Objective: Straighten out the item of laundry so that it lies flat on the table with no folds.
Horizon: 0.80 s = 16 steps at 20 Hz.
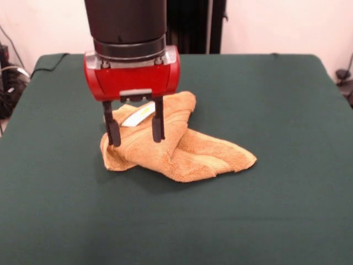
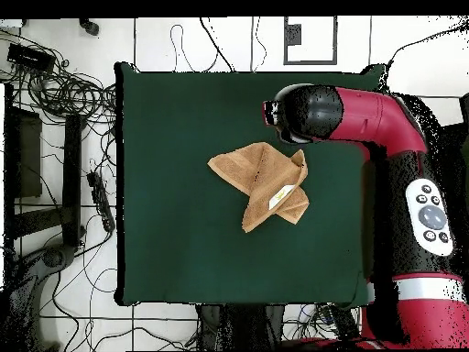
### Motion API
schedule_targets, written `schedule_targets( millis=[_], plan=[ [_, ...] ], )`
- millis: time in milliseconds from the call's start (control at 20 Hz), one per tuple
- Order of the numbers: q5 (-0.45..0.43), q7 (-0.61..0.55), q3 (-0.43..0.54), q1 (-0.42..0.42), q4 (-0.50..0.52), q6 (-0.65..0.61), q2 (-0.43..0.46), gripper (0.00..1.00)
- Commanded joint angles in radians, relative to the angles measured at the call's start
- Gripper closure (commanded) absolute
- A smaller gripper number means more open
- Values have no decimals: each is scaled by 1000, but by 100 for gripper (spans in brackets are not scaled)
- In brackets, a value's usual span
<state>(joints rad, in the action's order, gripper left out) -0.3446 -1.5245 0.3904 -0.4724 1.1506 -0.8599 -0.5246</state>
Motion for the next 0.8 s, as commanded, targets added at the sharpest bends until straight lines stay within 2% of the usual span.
schedule_targets(
  millis=[50,550,800],
  plan=[
    [2,23,17,40,-98,-158,80,0],
    [-12,105,29,32,-129,-199,99,0],
    [-12,97,15,16,-58,-174,72,0]
  ],
)
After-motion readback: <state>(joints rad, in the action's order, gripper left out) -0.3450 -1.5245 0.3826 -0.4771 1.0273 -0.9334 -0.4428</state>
